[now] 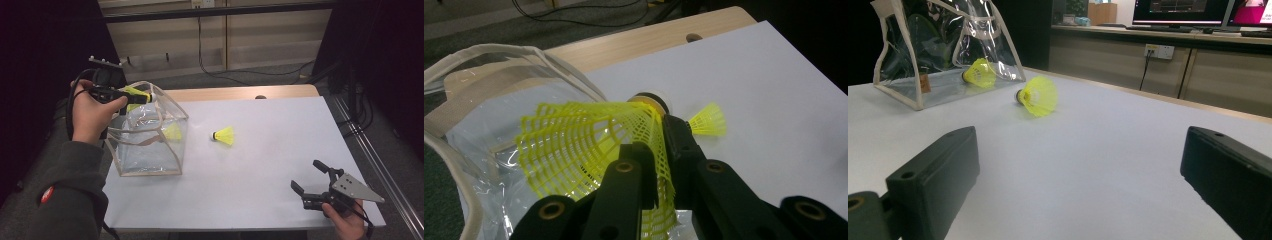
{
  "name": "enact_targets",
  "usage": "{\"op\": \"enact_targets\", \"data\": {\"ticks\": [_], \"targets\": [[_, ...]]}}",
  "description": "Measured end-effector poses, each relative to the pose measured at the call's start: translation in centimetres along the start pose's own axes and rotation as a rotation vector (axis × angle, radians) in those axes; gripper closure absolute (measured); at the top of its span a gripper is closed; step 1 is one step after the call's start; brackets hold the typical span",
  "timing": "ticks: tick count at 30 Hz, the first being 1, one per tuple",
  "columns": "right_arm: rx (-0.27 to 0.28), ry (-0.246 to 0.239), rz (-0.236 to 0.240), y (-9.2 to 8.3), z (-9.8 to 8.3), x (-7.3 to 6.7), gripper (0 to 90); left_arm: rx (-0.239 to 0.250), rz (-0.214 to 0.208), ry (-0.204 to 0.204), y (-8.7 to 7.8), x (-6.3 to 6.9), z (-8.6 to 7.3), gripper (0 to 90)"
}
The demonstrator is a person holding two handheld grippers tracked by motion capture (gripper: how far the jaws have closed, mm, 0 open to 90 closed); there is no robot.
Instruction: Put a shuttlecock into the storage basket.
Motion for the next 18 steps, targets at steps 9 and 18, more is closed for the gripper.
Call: {"op": "enact_targets", "data": {"ticks": [9,18], "targets": [[0.001,0.001,0.001,0.0,0.0,0.0,2.1,0.018,0.036,-0.020,-0.2,-0.7,0.0,85.2],[0.002,-0.001,-0.002,0.0,0.0,0.0,2.1,0.028,0.068,-0.038,0.0,-1.3,-0.1,85.1]]}}
Point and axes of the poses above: each handheld gripper's, and its own axes: y roughly forward along the jaws, z roughly out of its top, x roughly to its right, the point moved 3 cm from there along y, roughly forward along the jaws, and after that the axes turned 13 degrees about -z, right-handed, at the moved point
